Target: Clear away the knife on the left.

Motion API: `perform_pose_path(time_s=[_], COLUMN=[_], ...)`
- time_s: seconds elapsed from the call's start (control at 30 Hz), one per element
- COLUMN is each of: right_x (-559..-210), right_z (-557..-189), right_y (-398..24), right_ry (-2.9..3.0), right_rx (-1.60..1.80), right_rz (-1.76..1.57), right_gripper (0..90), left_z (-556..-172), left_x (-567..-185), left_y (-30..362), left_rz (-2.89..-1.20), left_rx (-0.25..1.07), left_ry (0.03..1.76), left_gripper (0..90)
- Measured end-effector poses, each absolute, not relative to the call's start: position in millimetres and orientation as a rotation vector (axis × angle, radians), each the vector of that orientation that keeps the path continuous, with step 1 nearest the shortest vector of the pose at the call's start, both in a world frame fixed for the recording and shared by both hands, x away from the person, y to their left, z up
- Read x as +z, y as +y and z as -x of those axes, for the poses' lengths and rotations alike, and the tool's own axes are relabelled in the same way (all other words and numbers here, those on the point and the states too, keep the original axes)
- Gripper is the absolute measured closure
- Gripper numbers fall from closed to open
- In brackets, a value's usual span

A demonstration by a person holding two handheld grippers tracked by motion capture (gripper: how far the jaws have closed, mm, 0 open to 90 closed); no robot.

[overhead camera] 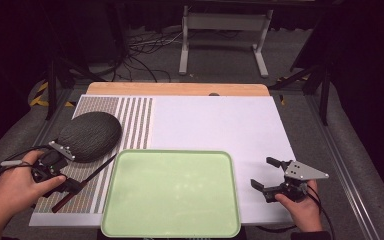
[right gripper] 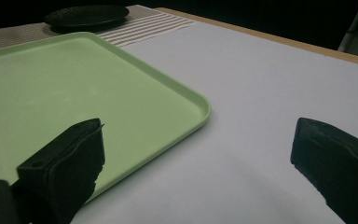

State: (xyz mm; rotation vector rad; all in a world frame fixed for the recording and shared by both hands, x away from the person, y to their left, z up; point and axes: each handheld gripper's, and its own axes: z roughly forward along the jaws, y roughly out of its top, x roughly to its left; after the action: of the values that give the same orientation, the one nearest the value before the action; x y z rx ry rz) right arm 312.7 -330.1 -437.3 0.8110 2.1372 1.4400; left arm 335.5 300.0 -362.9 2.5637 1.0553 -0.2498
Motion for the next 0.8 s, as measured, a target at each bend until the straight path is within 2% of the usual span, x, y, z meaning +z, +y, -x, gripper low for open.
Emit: perform_pose_path(time_s=[0.3,0.8], right_x=[-437.8,-437.7], right_z=[-312.5,-312.9], right_y=[-330.7,-331.2], right_ry=[2.137,2.135], right_rx=[1.441,1.442], right_rz=[-0.812,-0.81], right_gripper=[3.4,3.5], left_z=[-334.3,-328.8], left_x=[-362.8,-365.2], left_y=[289.4,263.0], left_rz=[-2.454,-2.389], left_rx=[-0.268,-0.25], left_ry=[1.114,1.053], left_gripper=[77.7,77.7])
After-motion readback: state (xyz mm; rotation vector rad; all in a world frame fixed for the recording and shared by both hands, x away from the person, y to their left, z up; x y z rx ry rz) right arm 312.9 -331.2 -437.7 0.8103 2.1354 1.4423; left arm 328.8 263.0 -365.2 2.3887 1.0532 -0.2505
